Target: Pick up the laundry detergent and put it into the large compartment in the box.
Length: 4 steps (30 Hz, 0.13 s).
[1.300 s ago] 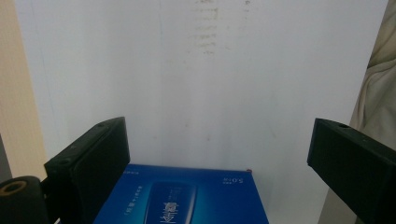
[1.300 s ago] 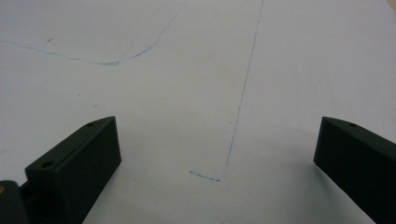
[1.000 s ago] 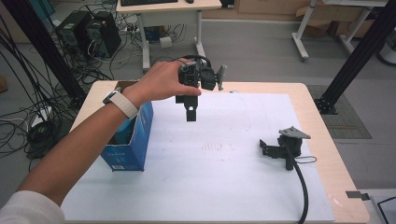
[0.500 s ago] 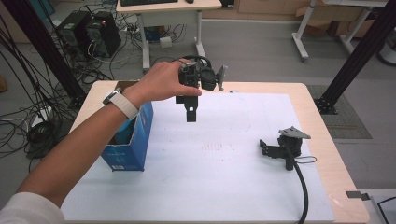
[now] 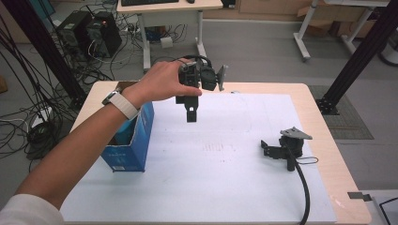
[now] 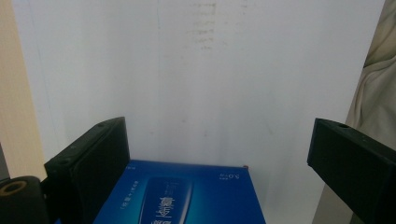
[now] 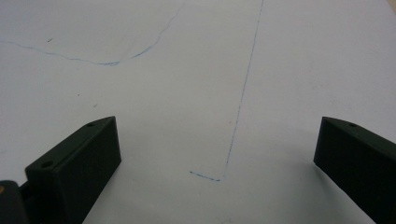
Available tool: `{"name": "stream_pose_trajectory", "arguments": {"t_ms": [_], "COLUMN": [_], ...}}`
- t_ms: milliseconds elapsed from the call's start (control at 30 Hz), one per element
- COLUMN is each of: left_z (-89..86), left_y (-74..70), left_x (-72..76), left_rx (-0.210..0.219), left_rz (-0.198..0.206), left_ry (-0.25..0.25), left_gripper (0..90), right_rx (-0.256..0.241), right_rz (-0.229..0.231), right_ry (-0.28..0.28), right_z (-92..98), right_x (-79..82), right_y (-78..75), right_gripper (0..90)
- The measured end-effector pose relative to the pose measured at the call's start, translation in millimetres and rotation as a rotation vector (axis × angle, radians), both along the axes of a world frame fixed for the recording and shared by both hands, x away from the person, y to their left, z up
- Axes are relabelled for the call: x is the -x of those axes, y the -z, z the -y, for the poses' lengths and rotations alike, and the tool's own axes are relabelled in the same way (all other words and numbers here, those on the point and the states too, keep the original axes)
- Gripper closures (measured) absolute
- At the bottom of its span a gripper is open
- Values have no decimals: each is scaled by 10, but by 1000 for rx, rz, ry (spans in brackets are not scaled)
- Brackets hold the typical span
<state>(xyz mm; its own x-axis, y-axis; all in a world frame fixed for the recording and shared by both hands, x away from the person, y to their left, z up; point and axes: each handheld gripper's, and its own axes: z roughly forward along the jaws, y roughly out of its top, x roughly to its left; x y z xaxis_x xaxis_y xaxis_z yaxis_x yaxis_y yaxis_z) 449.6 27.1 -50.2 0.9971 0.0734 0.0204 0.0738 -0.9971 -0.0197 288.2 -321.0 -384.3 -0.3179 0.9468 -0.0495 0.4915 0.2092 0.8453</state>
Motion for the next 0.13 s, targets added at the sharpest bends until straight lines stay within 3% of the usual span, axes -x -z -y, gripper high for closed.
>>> {"name": "stream_pose_trajectory", "arguments": {"t_ms": [133], "left_z": [1], "left_y": [10], "left_x": [-10], "left_rx": [-1], "left_rz": [-3], "left_ry": [-3], "left_gripper": [60], "right_rx": [0], "right_rz": [0], "right_ry": [0], "right_z": [0], "right_x": [0], "right_y": [0], "right_gripper": [0]}}
